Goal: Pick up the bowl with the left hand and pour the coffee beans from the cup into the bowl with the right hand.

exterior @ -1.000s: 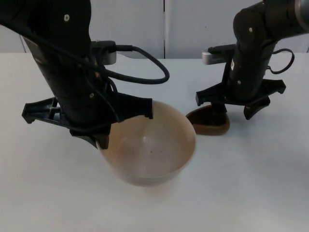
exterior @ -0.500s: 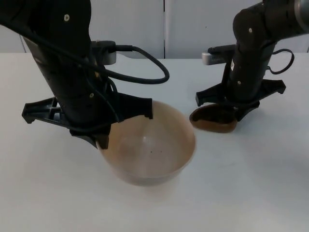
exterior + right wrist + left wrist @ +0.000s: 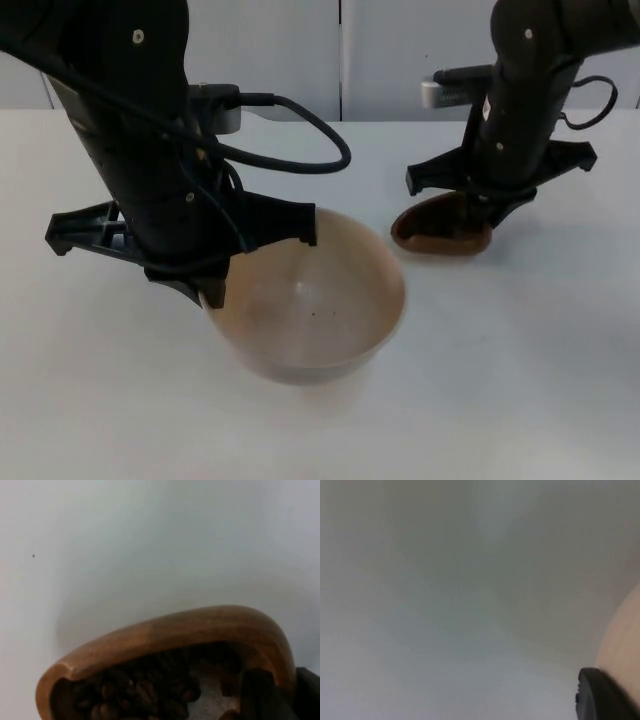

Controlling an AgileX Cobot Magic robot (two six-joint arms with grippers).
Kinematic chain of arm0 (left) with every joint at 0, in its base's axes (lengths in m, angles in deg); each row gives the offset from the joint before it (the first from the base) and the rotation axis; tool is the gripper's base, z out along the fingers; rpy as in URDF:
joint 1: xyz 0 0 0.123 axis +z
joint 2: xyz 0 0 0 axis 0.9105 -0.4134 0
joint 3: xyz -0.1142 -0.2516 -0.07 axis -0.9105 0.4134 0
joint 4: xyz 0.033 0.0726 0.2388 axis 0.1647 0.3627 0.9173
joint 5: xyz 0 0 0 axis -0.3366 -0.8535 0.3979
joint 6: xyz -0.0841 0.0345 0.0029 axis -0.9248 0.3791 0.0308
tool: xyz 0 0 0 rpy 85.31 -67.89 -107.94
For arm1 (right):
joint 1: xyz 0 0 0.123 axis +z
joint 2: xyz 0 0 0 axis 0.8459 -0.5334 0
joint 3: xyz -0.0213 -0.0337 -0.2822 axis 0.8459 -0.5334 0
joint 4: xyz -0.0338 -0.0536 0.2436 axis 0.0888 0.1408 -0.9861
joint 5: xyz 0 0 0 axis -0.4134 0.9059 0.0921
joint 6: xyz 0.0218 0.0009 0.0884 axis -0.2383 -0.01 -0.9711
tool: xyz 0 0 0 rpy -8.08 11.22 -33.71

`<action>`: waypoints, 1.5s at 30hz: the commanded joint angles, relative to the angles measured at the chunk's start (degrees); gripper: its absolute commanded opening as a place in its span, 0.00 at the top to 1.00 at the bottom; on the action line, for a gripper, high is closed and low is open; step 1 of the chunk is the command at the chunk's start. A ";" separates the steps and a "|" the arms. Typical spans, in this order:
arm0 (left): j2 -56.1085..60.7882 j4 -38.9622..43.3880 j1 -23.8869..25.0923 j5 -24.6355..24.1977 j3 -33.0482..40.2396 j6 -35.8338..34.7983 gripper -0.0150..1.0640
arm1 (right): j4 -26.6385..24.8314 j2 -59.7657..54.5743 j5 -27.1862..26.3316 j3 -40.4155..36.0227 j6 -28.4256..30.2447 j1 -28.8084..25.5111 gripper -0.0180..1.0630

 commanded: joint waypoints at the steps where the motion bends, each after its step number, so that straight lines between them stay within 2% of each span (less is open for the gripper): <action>1: 0.09 0.27 -0.39 0.02 -0.34 -0.41 0.99 | 0.18 2.10 1.79 0.23 1.44 0.19 0.98; 10: 0.09 0.13 -0.39 -0.09 -0.34 -0.41 0.99 | -0.06 9.99 8.95 0.23 7.26 0.19 0.98; 14: 0.09 -0.33 -0.39 -0.09 -0.34 -0.41 0.99 | -0.20 17.09 14.87 0.23 12.03 0.19 0.98; 22: 0.09 -0.65 -0.39 -0.09 -0.34 -1.55 0.99 | -0.20 25.72 23.23 0.23 16.95 0.19 0.98; 27: 0.09 -0.65 -0.39 -0.09 -0.48 -1.94 0.99 | -0.29 28.14 23.23 0.23 17.86 0.41 0.98; 31: 0.09 -0.26 -0.39 -2.00 -2.10 -2.24 0.99 | -1.13 29.49 23.23 0.23 17.86 0.99 0.98; 37: 0.09 5.13 -0.39 -3.43 -3.15 -11.20 0.99 | -1.13 29.87 23.23 0.23 16.89 3.80 0.98; 40: 0.09 5.40 -0.39 -2.95 -3.15 -13.61 0.99 | 1.63 29.87 23.23 0.23 14.57 6.64 0.98; 45: 0.09 4.23 -0.39 -2.20 -3.15 -13.84 0.99 | 4.85 29.77 23.23 0.23 11.44 10.42 0.98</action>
